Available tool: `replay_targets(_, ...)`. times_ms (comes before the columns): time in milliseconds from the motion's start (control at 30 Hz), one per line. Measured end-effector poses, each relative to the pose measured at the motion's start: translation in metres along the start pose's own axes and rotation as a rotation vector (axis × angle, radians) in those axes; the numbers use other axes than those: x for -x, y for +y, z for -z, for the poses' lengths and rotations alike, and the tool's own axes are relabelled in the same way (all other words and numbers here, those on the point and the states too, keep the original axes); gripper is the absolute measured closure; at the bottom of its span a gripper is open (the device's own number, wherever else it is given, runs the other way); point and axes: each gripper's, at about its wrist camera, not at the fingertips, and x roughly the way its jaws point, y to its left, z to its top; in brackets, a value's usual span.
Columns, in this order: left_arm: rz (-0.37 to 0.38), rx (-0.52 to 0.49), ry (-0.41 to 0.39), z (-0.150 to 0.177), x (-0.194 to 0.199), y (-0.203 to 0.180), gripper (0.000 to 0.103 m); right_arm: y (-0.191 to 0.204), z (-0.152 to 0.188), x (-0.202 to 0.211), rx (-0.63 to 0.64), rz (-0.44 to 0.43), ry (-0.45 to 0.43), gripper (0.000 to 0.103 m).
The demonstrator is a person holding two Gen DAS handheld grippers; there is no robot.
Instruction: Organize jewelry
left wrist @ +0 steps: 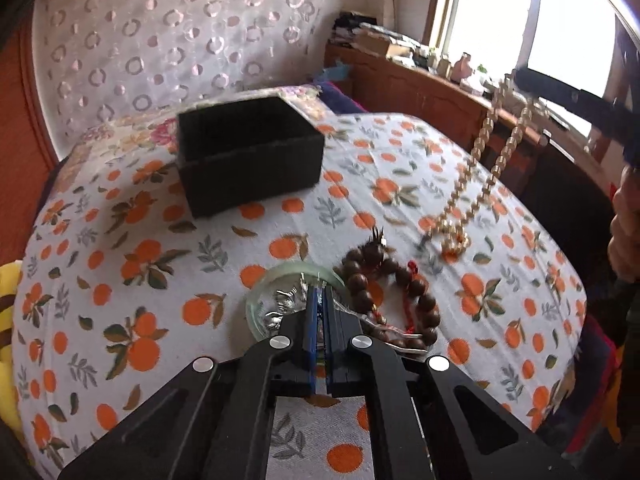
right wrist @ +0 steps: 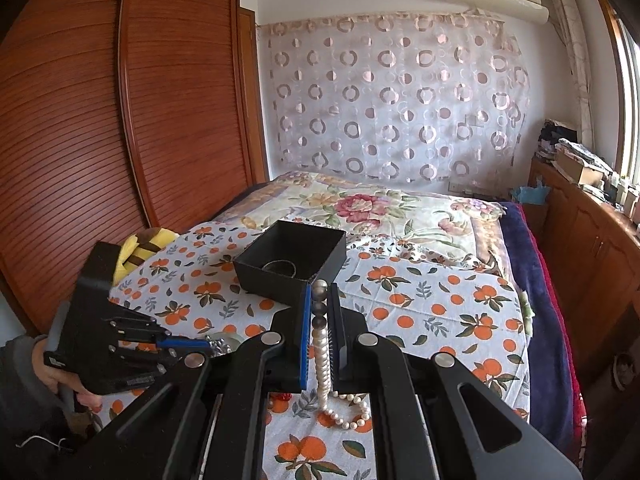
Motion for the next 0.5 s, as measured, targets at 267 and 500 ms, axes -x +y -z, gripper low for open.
replay_targets(267, -0.026, -0.001, -0.013, -0.007, 0.009, 0.009, 0.102, 0.001, -0.004, 0.002, 0.004, 0.000, -0.005, 0.094)
replay_targets(500, -0.030, 0.025, -0.047, -0.007, 0.024, 0.016, 0.102, 0.001, -0.004, 0.002, 0.004, 0.000, -0.005, 0.094)
